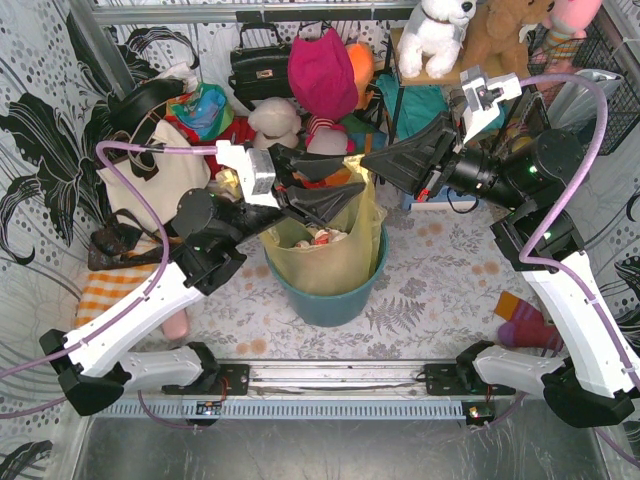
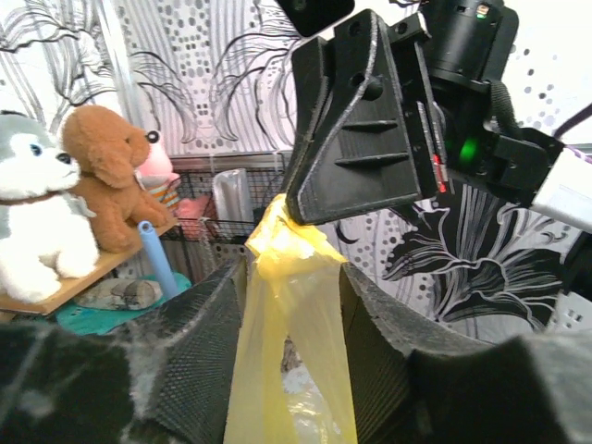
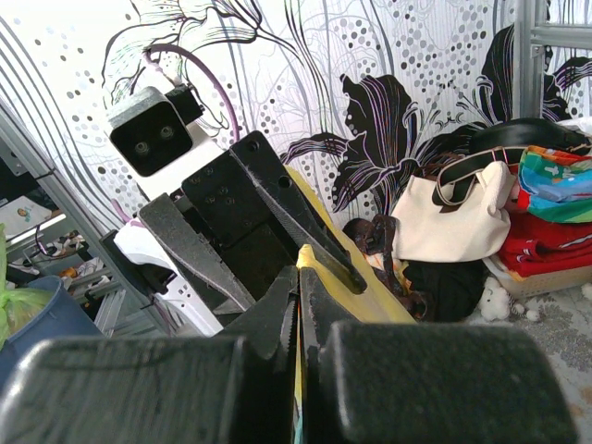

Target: Tie the trash bag

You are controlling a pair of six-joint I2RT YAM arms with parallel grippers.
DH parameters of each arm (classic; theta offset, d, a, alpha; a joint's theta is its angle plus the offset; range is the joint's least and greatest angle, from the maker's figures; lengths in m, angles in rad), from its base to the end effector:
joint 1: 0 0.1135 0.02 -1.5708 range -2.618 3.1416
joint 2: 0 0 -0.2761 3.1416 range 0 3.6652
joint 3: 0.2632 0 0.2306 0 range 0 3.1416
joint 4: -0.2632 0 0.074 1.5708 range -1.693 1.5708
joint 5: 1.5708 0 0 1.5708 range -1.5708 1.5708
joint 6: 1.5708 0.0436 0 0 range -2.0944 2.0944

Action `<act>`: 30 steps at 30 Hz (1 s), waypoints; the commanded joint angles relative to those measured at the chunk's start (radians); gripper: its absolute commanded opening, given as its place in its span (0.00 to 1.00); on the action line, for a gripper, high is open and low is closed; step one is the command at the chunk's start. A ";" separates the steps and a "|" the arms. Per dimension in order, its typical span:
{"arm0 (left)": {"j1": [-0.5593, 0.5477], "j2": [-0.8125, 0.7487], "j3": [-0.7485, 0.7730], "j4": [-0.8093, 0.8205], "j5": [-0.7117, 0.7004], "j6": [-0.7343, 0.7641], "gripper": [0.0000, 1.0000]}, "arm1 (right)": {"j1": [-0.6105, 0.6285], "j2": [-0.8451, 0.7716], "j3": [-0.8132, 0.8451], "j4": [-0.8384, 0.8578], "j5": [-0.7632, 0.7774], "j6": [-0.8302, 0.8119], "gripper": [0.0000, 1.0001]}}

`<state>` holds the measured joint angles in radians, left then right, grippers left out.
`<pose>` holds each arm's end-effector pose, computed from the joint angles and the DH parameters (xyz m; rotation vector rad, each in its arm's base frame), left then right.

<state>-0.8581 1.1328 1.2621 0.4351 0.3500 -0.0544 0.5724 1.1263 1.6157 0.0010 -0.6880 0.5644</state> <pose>0.1280 -0.1710 0.5132 0.7161 0.8286 -1.0001 0.1234 0.1124 0.5711 -0.6786 1.1257 1.3536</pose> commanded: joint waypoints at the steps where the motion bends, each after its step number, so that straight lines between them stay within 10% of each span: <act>1: 0.022 0.007 0.045 0.065 0.084 -0.052 0.51 | -0.002 -0.014 -0.002 0.025 0.001 -0.007 0.00; 16: 0.072 0.048 0.093 0.059 0.144 -0.133 0.15 | -0.002 -0.019 -0.010 0.019 0.007 -0.018 0.00; 24: 0.074 0.042 0.088 0.011 0.100 -0.142 0.30 | -0.002 -0.020 -0.007 0.022 0.010 -0.021 0.00; 30: 0.074 0.044 0.087 0.018 0.091 -0.145 0.00 | -0.002 -0.019 -0.012 0.029 0.010 -0.016 0.00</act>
<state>-0.7902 1.1851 1.3270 0.4362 0.4629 -0.1921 0.5724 1.1252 1.6123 0.0010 -0.6846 0.5598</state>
